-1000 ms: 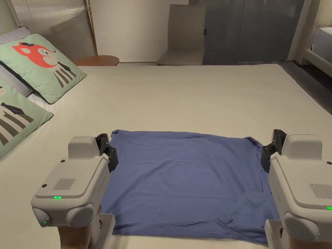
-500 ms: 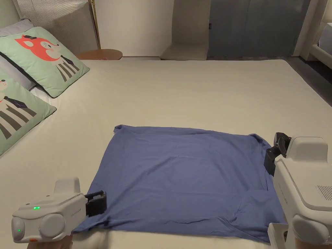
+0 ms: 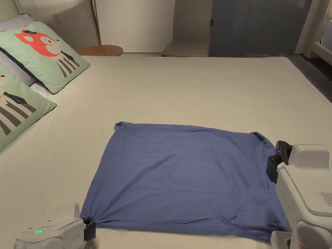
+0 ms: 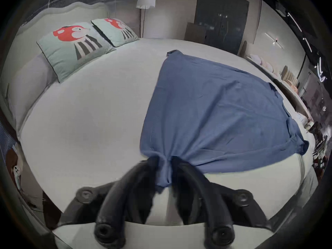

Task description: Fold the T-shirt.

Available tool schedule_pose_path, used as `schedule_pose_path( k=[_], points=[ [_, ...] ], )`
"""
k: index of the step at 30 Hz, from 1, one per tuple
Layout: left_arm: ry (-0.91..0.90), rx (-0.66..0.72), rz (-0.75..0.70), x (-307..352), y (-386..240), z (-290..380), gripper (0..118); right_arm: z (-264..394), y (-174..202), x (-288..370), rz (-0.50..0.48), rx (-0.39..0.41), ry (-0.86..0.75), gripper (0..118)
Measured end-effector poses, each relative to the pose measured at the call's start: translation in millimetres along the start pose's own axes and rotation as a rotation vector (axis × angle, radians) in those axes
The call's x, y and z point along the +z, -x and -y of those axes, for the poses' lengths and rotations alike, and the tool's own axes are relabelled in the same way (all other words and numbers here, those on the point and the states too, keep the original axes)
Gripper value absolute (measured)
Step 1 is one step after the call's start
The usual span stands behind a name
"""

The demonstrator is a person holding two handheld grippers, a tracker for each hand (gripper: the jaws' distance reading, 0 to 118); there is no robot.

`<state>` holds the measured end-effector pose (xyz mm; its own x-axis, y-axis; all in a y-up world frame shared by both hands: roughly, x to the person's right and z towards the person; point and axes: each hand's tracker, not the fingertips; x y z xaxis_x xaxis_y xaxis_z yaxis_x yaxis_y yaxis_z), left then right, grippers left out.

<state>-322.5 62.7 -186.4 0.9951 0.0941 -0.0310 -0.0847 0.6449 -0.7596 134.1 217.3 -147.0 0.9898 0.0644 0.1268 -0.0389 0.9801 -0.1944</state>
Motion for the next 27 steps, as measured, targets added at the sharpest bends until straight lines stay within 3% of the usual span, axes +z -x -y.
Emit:
schedule_pose_path(
  k=[5,9,10,13,14,15,21,22,23,25,27],
  points=[
    [-0.048,-0.046,-0.037,13,-18,-5,7,12,-12,2,0.020,0.001,0.036,1],
    [-0.085,-0.035,-0.015,24,-18,-14,7,40,-29,-2,0.029,-0.017,0.193,2],
    [-0.089,-0.034,-0.012,26,-18,-17,7,51,-34,-4,0.034,-0.032,0.239,17],
    [-0.102,-0.023,0.004,28,-17,-23,7,92,-48,-14,0.038,-0.052,0.406,95],
    [-0.105,-0.022,0.007,28,-17,-24,7,102,-50,-16,0.045,-0.061,0.437,104],
    [-0.105,-0.023,0.007,28,-18,-25,7,112,-51,-14,0.048,-0.069,0.466,106],
    [-0.104,-0.025,0.009,32,-23,-24,7,143,-52,-15,0.026,-0.071,0.569,103],
    [-0.103,-0.022,0.008,32,-23,-24,7,146,-52,-16,0.019,-0.079,0.571,95],
    [-0.101,-0.021,0.008,32,-23,-23,7,144,-50,-15,0.010,-0.085,0.574,78],
    [-0.098,-0.018,0.005,29,-20,-23,7,147,-51,-17,-0.010,-0.106,0.573,10],
    [-0.096,-0.015,0.010,30,-20,-22,7,156,-53,-24,-0.049,-0.125,0.600,10]
  ],
)
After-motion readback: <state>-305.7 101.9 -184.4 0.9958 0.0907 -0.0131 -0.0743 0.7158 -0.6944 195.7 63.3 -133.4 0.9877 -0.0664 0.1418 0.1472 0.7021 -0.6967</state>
